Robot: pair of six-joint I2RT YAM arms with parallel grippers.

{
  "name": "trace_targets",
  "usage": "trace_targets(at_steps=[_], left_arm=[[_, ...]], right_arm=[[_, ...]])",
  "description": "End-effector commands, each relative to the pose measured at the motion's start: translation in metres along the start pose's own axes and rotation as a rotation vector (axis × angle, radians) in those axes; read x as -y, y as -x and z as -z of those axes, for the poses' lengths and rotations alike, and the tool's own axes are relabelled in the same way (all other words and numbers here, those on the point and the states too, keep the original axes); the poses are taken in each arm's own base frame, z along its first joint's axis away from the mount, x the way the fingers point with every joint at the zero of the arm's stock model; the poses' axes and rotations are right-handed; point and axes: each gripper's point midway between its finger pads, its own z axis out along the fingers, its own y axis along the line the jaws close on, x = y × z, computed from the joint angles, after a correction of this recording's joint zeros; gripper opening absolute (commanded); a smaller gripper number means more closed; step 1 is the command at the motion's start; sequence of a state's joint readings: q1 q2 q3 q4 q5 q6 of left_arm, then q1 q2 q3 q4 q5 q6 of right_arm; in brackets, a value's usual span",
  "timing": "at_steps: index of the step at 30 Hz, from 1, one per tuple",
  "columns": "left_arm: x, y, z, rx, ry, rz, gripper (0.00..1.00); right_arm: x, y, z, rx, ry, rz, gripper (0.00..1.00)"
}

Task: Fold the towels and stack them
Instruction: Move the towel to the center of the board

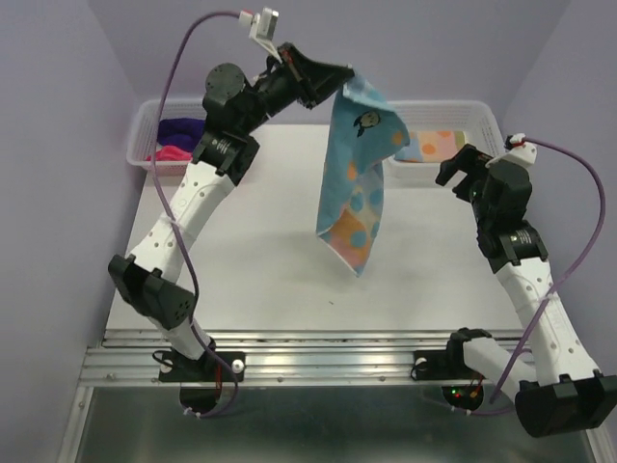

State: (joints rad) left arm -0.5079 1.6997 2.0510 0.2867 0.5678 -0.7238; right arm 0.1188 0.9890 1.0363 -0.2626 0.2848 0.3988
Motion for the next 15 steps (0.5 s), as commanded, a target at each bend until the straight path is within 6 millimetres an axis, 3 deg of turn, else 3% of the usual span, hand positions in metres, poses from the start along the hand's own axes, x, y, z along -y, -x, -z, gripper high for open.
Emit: trace_targets(at_steps=[1,2,3,5,6,8,9,11,12,14,15], left_arm=[[0.002,-0.013,0.045,0.046,0.056,0.001,0.0],[-0.062,-0.068,0.073,0.012,0.25,0.076,0.0],[-0.056,-0.063,0.103,0.072,0.299,0.079,0.0],[-0.097,-0.082,0.156,0.187,0.505,0.115,0.0],[-0.115,-0.121,0.203,0.181,0.609,0.171,0.0],[-0.132,-0.154,0.247,0.172,0.727,0.195,0.0],[-0.147,-0.187,0.283,0.129,0.849,0.225,0.0],[-0.156,-0.216,0.312,0.065,0.94,0.254,0.06],[-0.162,-0.236,0.333,0.009,1.011,0.267,0.42],[-0.165,-0.249,0.349,-0.042,1.075,0.272,0.98],[-0.164,-0.251,0.355,-0.048,1.105,0.285,0.99]], right_arm=[[-0.002,-0.01,0.009,-0.004,0.051,-0.022,1.0],[-0.009,-0.02,0.01,-0.038,0.101,-0.012,1.0],[-0.013,-0.023,0.01,-0.052,0.13,-0.004,1.0],[-0.026,-0.036,0.012,-0.104,0.215,0.022,1.0],[-0.041,-0.046,0.017,-0.15,0.309,0.027,1.0],[-0.053,-0.061,0.018,-0.192,0.384,0.019,1.0],[-0.061,-0.074,0.021,-0.223,0.43,0.014,1.0],[-0.069,-0.085,0.022,-0.247,0.449,0.015,1.0],[-0.079,-0.097,0.022,-0.276,0.462,0.022,1.0],[-0.091,-0.111,0.024,-0.313,0.478,0.033,1.0],[-0.105,-0.133,0.028,-0.363,0.499,0.063,1.0]])
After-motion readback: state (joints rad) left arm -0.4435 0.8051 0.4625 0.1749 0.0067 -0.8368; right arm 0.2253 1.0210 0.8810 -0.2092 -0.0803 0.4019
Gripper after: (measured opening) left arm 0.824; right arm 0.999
